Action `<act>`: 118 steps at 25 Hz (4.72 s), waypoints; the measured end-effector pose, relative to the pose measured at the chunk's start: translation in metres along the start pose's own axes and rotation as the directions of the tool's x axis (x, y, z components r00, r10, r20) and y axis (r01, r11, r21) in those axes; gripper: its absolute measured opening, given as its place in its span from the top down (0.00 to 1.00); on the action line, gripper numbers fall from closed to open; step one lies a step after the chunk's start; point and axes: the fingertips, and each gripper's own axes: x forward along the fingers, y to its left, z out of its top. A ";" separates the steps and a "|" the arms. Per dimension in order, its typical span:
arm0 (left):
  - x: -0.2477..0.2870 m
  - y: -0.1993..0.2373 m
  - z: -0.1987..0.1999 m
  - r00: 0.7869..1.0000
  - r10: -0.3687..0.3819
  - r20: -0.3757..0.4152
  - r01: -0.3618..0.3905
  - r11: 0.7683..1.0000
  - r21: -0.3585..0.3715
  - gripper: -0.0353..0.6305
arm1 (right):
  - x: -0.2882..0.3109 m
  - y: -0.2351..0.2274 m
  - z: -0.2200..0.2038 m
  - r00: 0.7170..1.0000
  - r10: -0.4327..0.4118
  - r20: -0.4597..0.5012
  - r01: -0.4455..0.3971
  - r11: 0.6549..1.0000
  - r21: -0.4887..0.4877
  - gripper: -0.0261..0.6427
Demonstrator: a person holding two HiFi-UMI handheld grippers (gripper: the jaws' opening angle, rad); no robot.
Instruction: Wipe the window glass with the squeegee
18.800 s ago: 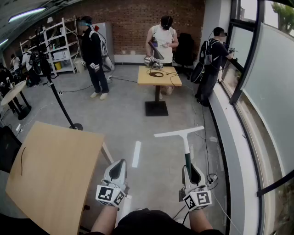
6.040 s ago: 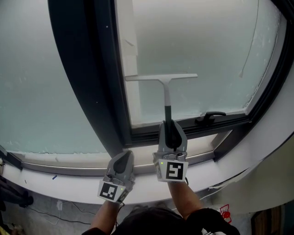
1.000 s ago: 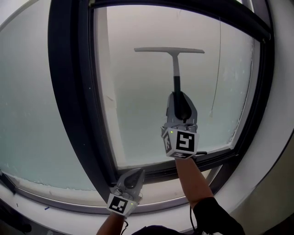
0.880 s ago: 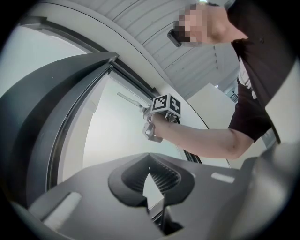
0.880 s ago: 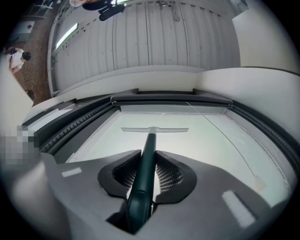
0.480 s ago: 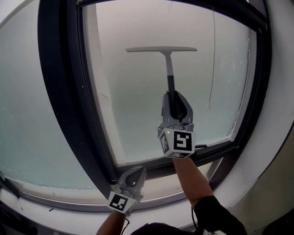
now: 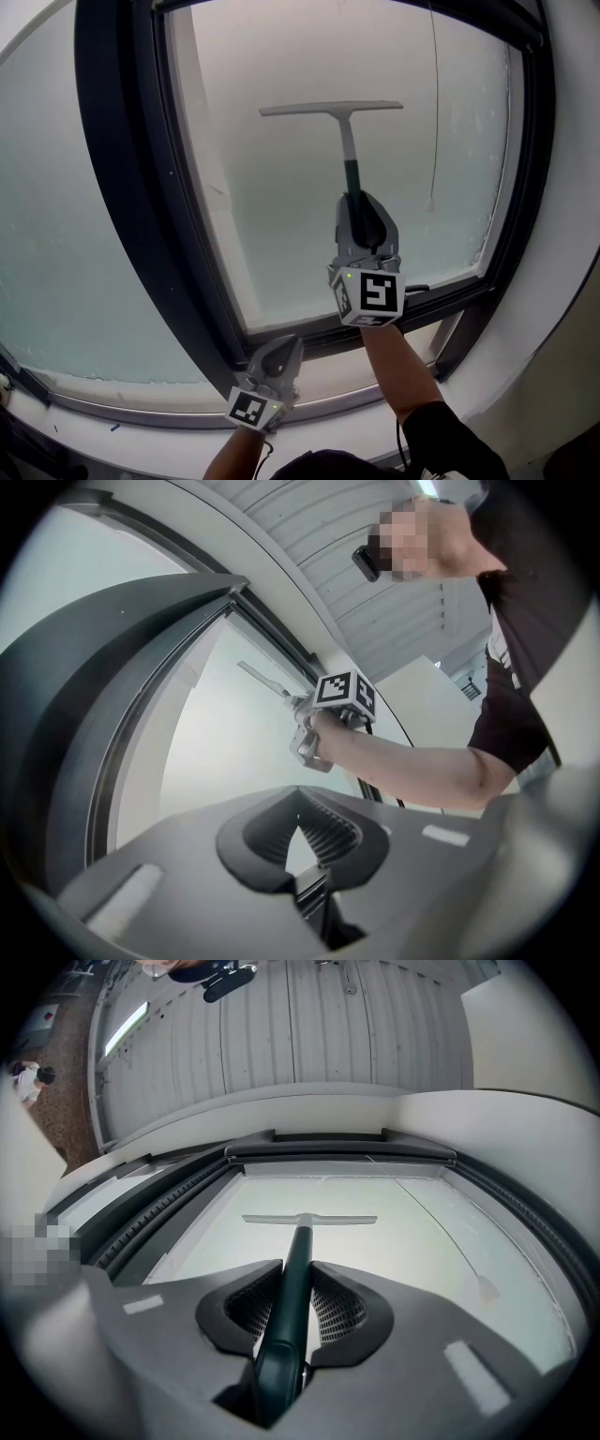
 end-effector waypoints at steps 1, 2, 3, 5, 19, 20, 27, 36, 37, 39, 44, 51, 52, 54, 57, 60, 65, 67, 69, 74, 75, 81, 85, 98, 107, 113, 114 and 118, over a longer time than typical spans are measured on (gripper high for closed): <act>-0.001 -0.001 -0.001 1.000 0.000 -0.005 0.000 1.000 -0.003 0.95 | -0.001 0.000 -0.001 1.000 0.000 -0.003 0.000 1.000 -0.001 0.82; -0.002 -0.002 -0.002 1.000 0.000 -0.009 0.000 1.000 -0.005 0.95 | -0.003 0.000 -0.002 1.000 0.000 -0.007 0.000 1.000 0.001 0.82; -0.003 -0.003 -0.002 1.000 0.001 -0.011 -0.001 1.000 -0.007 0.95 | -0.005 0.000 -0.003 1.000 0.000 -0.010 0.000 1.000 0.003 0.82; -0.005 -0.004 -0.003 1.000 0.005 -0.006 -0.005 1.000 -0.016 0.95 | -0.008 0.000 -0.004 1.000 -0.001 -0.018 0.001 1.000 0.006 0.82; -0.014 -0.005 -0.017 0.997 0.068 -0.034 -0.070 0.995 -0.066 0.95 | -0.035 0.006 -0.021 0.998 -0.001 -0.064 0.002 1.000 0.015 0.82; -0.014 -0.006 -0.019 0.997 0.068 -0.038 -0.071 0.995 -0.068 0.95 | -0.037 0.006 -0.022 0.998 -0.001 -0.067 0.002 1.000 0.016 0.82; -0.018 -0.007 -0.021 0.996 0.074 -0.041 -0.077 0.993 -0.085 0.95 | -0.051 0.008 -0.032 0.996 -0.007 -0.088 0.010 1.000 0.030 0.82; -0.023 -0.013 -0.032 0.994 0.086 -0.067 -0.094 0.988 -0.120 0.95 | -0.065 0.008 -0.043 0.993 -0.012 -0.118 0.016 0.999 0.034 0.82; -0.025 -0.013 -0.033 0.994 0.087 -0.070 -0.095 0.988 -0.124 0.95 | -0.067 0.008 -0.044 0.993 -0.015 -0.120 0.019 0.999 0.035 0.82; -0.028 -0.011 -0.035 0.993 0.094 -0.075 -0.104 0.986 -0.133 0.95 | -0.069 0.010 -0.047 0.992 -0.019 -0.129 0.025 0.999 0.040 0.82; -0.032 -0.011 -0.039 0.991 0.106 -0.083 -0.118 0.982 -0.146 0.95 | -0.075 0.009 -0.049 0.990 -0.016 -0.142 0.022 0.999 0.042 0.82; -0.030 -0.010 -0.044 0.988 0.115 -0.099 -0.129 0.981 -0.146 0.95 | -0.081 0.009 -0.053 0.989 -0.013 -0.150 0.019 0.999 0.040 0.82; -0.030 -0.010 -0.043 0.988 0.116 -0.098 -0.129 0.981 -0.146 0.95 | -0.082 0.009 -0.054 0.989 -0.013 -0.151 0.019 0.999 0.041 0.82; -0.030 -0.009 -0.043 0.988 0.122 -0.094 -0.135 0.980 -0.148 0.95 | -0.085 0.009 -0.056 0.988 -0.012 -0.152 0.019 0.999 0.044 0.82; -0.033 -0.008 -0.044 0.986 0.132 -0.098 -0.147 0.977 -0.157 0.95 | -0.090 0.009 -0.058 0.988 -0.009 -0.154 0.015 0.999 0.039 0.82; -0.035 -0.005 -0.048 0.984 0.145 -0.107 -0.160 0.975 -0.153 0.95 | -0.093 0.010 -0.061 0.988 -0.008 -0.154 0.013 0.999 0.035 0.82; -0.034 -0.005 -0.050 0.983 0.143 -0.118 -0.156 0.982 -0.110 0.95 | -0.099 0.011 -0.064 0.986 -0.013 -0.165 0.019 0.999 0.037 0.82; -0.034 -0.004 -0.050 0.982 0.144 -0.124 -0.158 0.981 -0.113 0.95 | -0.101 0.012 -0.066 0.985 -0.015 -0.169 0.022 0.999 0.040 0.82; -0.034 -0.002 -0.051 0.981 0.148 -0.128 -0.163 0.980 -0.117 0.95 | -0.103 0.013 -0.068 0.986 -0.014 -0.168 0.021 0.999 0.038 0.82; -0.034 -0.005 -0.058 0.979 0.150 -0.140 -0.166 0.980 -0.110 0.95 | -0.111 0.012 -0.075 0.984 -0.004 -0.180 0.007 1.000 0.018 0.82; -0.034 -0.006 -0.059 0.978 0.148 -0.145 -0.164 0.981 -0.106 0.95 | -0.113 0.013 -0.076 0.983 -0.004 -0.183 0.008 1.000 0.021 0.82; -0.032 -0.008 -0.061 0.979 0.141 -0.148 -0.158 0.980 -0.116 0.95 | -0.127 0.015 -0.085 0.978 -0.006 -0.208 0.010 1.000 0.015 0.82; -0.032 -0.009 -0.061 0.978 0.144 -0.149 -0.163 0.978 -0.129 0.95 | -0.135 0.015 -0.090 0.972 0.001 -0.234 0.003 1.000 0.018 0.82; -0.039 -0.017 -0.067 0.973 0.155 -0.171 -0.182 0.971 -0.153 0.95 | -0.162 0.017 -0.108 0.953 0.007 -0.303 0.008 0.999 0.048 0.82; -0.040 -0.019 -0.072 0.971 0.158 -0.181 -0.188 0.968 -0.163 0.95 | -0.177 0.017 -0.117 0.943 0.006 -0.332 -0.001 1.000 0.013 0.82; -0.044 -0.021 -0.082 0.968 0.149 -0.203 -0.184 0.969 -0.166 0.95 | -0.182 0.022 -0.117 0.948 0.009 -0.318 -0.003 1.000 0.019 0.82; -0.044 -0.021 -0.083 0.967 0.149 -0.206 -0.185 0.968 -0.168 0.95 | -0.184 0.022 -0.118 0.946 0.009 -0.324 -0.002 1.000 0.024 0.82; -0.045 -0.020 -0.085 0.965 0.152 -0.213 -0.190 0.967 -0.172 0.95 | -0.190 0.023 -0.121 0.941 0.013 -0.339 0.002 0.999 0.042 0.82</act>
